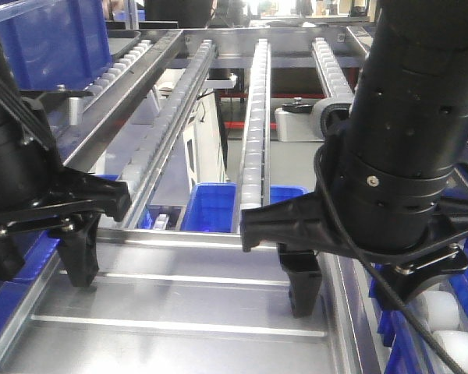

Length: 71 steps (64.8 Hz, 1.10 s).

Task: Grab silver tray and stack on right shelf
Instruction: 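Position both grippers over the tray's side rims and close them, then lift the silver tray off the shelf with both grippers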

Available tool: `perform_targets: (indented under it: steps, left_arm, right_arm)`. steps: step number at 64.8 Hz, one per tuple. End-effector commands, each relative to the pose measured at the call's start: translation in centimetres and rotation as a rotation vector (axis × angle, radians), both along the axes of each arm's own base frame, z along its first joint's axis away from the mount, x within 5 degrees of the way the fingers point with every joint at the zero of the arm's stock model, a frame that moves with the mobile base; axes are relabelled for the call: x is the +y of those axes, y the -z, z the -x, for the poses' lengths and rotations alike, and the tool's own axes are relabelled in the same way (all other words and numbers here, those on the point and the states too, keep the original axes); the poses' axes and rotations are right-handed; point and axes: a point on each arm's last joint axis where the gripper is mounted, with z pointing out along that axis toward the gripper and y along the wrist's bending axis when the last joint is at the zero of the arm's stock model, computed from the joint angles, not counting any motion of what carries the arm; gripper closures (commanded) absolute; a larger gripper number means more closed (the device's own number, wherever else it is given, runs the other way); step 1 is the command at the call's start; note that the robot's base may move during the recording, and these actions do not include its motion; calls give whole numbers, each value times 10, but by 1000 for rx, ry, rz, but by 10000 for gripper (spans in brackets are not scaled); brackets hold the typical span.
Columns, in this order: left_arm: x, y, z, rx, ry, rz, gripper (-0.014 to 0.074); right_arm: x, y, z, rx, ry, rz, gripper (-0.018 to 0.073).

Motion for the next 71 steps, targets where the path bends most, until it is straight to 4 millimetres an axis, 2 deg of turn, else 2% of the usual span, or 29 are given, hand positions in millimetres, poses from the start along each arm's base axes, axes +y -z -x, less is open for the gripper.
perform_targets:
  steps: [1, 31, 35, 39, 51, 54, 58, 71]
  left_arm:
    - [-4, -15, -2, -65, 4, 46, 260]
    - [-5, -4, -4, -34, 0, 26, 265]
    - [-5, -4, -4, -31, 0, 24, 290]
    - [-5, -4, -4, -31, 0, 24, 343]
    - [-5, -4, -4, -33, 2, 21, 622]
    - [-5, -4, -4, -33, 2, 21, 710]
    - [-5, -4, -4, -34, 1, 21, 681]
    - [-3, -8, -4, -38, -14, 12, 694]
  right_arm:
    - [5, -17, -4, -69, -19, -56, 20]
    - [7, -4, -6, -36, -19, -24, 29]
    - [6, -4, -6, -37, -19, -25, 76]
    - [6, -4, -6, -37, -19, -25, 160]
    - [6, -4, -6, -30, -16, -15, 526]
    - [5, -4, -5, -29, -16, -14, 501]
    - [5, -4, -5, -26, -15, -11, 495]
    - [4, -5, -5, -21, -11, -1, 504]
